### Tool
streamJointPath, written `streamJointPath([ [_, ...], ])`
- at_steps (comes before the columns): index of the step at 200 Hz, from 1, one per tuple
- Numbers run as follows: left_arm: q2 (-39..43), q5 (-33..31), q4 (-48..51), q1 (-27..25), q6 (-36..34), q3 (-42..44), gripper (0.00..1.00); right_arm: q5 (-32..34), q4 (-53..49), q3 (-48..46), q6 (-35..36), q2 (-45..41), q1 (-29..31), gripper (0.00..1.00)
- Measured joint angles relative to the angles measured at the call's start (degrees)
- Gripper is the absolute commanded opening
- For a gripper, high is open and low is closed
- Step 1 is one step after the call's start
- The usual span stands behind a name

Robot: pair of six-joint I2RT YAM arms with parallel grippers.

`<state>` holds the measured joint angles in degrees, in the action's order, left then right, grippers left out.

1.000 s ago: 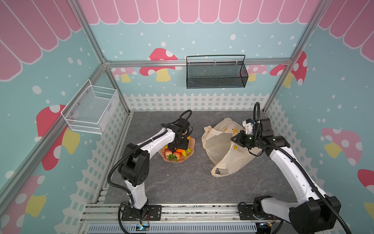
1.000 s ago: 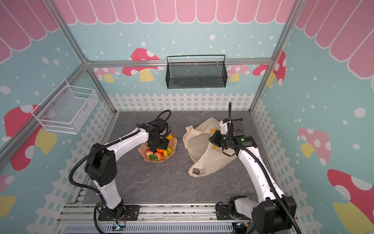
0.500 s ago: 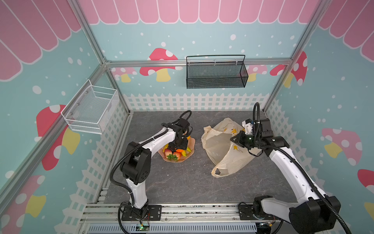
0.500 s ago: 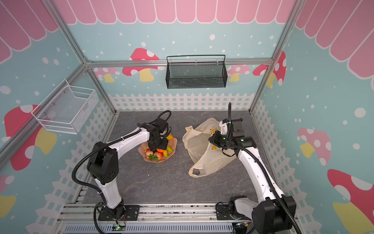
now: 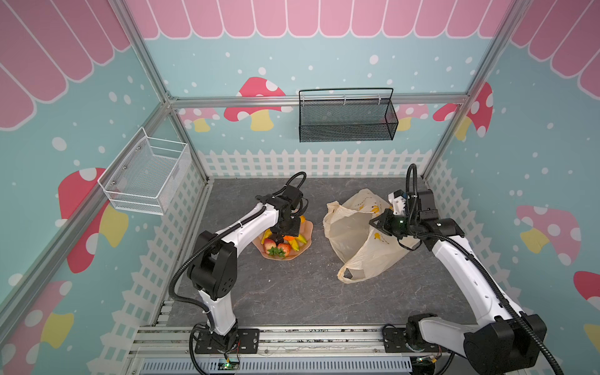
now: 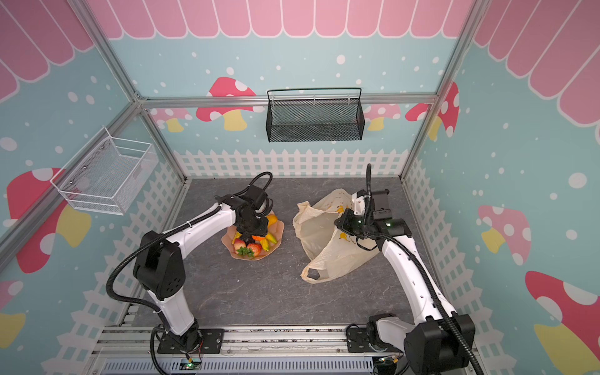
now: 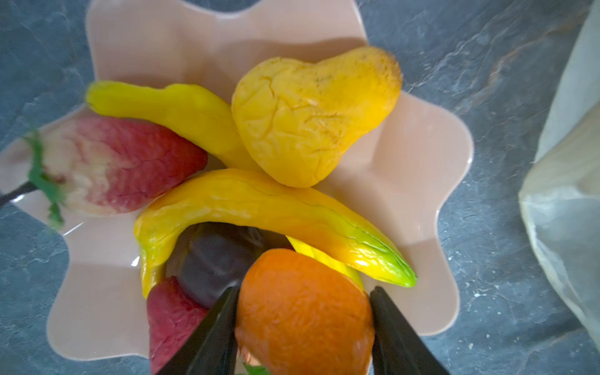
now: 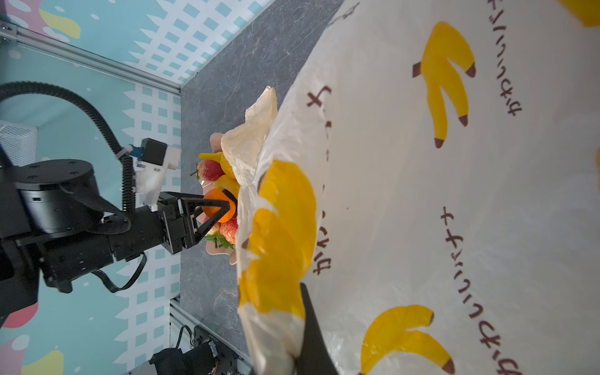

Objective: Place the fruits into the plastic bag
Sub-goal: 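Lower the left gripper into the bowl and grasp the orange, then lift the orange with the left gripper and carry it into the open bag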

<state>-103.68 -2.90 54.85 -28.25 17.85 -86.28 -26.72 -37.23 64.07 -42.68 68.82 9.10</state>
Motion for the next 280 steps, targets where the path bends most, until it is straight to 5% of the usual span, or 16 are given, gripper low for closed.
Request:
streamJointPath([
  [90,15.3,8.6,-7.0,-2.1,-1.9,-0.4,0.49,-0.3,0.0,0.0,0.0,0.0,0.0,0.00],
  [147,15.3,10.5,-7.8,-5.2,-6.4,-0.3,0.47,-0.3,0.0,0.0,0.0,0.0,0.0,0.00],
  [207,14.5,11.9,-8.4,-15.9,-16.8,0.0,0.46,-0.3,0.2,-0.2,0.0,0.0,0.0,0.00],
  [280,8.5,12.6,-8.9,-21.1,-19.8,0.1,0.42,-0.3,0.2,-0.3,0.0,0.0,0.0,0.00],
])
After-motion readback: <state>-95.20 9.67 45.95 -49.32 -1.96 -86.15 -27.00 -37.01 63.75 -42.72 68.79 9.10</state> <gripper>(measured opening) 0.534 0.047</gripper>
